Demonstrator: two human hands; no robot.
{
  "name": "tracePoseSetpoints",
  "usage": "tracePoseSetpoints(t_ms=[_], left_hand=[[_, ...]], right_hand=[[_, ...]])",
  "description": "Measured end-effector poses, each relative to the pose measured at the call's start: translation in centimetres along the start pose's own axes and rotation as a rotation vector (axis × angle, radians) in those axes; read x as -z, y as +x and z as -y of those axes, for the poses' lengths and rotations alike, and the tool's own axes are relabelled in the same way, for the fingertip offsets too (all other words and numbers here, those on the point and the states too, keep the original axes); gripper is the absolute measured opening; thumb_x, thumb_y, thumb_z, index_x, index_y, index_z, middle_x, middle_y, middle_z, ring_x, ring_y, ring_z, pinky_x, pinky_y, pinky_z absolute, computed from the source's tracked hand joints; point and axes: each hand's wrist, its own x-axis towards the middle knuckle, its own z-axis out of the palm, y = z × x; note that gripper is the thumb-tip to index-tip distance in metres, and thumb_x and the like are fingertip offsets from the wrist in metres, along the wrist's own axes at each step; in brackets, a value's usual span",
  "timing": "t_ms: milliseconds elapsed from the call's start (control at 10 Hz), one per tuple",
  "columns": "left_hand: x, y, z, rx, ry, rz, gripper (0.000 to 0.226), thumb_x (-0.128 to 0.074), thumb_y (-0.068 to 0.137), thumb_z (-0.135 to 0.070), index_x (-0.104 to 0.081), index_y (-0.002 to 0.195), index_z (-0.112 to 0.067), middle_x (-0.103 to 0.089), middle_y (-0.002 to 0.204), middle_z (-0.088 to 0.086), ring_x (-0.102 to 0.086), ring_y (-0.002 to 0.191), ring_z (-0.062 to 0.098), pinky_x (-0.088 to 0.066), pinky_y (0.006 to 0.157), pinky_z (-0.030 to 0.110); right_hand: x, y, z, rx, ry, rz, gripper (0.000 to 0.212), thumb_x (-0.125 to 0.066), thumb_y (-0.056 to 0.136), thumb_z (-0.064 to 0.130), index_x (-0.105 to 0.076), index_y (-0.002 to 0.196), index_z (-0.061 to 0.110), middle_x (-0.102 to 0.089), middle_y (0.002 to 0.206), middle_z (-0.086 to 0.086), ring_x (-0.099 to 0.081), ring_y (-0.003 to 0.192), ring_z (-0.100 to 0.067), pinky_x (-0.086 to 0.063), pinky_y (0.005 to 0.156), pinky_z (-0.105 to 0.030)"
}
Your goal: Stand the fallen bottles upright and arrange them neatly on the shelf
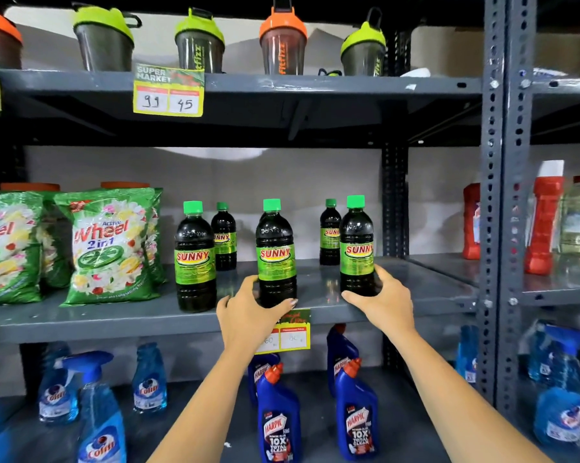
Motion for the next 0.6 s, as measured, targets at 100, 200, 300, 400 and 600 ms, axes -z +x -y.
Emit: tracePoseSetpoints(t_ms=[100, 200, 300, 400, 600], left_hand=[[-0.2, 0.2, 0.1, 0.004, 0.024, 0.03, 0.073, -0.07, 0.062, -0.068, -0.055, 0.119, -0.026, -0.07, 0.104, -0.008, -0.061, 0.103, 0.01, -0.03, 0.105, 0.039], [-0.5, 0.1, -0.1, 0.003, 0.047, 0.053, 0.073, -0.068, 0.063, -0.07, -0.054, 0.12, -0.026, -0.069, 0.105, -0.009, -0.061, 0.103, 0.01, -0.032, 0.104, 0.037], [-0.2, -0.2, -0.5, -0.005, 0.086, 0.086, 0.076, -0.066, 0.066, -0.069, -0.05, 0.124, -0.024, -0.062, 0.092, -0.013, -0.062, 0.1, 0.013, -0.034, 0.101, 0.036], [-0.1, -0.1, -0.3, 0.012, 0.079, 0.127, 0.092, -0.066, 0.067, -0.069, -0.037, 0.138, -0.018, -0.063, 0.097, -0.007, -0.061, 0.106, 0.019, -0.035, 0.101, 0.038], [0.4, 1.0, -2.3, -0.149, -0.103, -0.1, 0.081, -0.037, 0.089, -0.063, -0.018, 0.149, -0.013, -0.029, 0.155, 0.01, -0.026, 0.142, 0.023, -0.031, 0.111, 0.045]], right_hand=[[-0.4, 0.2, -0.5, 0.011, -0.035, -0.02, 0.056, -0.078, 0.061, 0.049, -0.058, 0.111, 0.035, -0.069, 0.097, 0.011, -0.061, 0.094, -0.015, -0.051, 0.08, -0.035], [-0.4, 0.3, -1.1, 0.015, -0.063, -0.017, 0.059, -0.075, 0.059, 0.055, -0.056, 0.112, 0.036, -0.069, 0.097, 0.011, -0.061, 0.097, -0.018, -0.052, 0.08, -0.038], [-0.2, 0.2, -1.0, -0.007, -0.1, 0.02, 0.066, -0.073, 0.06, 0.058, -0.053, 0.117, 0.034, -0.069, 0.102, 0.008, -0.061, 0.101, -0.021, -0.052, 0.081, -0.039], [-0.4, -0.3, -1.0, -0.014, -0.133, 0.059, 0.083, -0.071, 0.058, 0.065, -0.045, 0.128, 0.028, -0.065, 0.115, 0.002, -0.056, 0.113, -0.026, -0.05, 0.088, -0.043], [0.2, -0.1, 2.6, 0.34, -0.299, -0.314, 0.085, -0.053, 0.086, 0.052, -0.019, 0.149, 0.008, -0.029, 0.154, -0.013, -0.013, 0.146, -0.032, -0.017, 0.116, -0.05]])
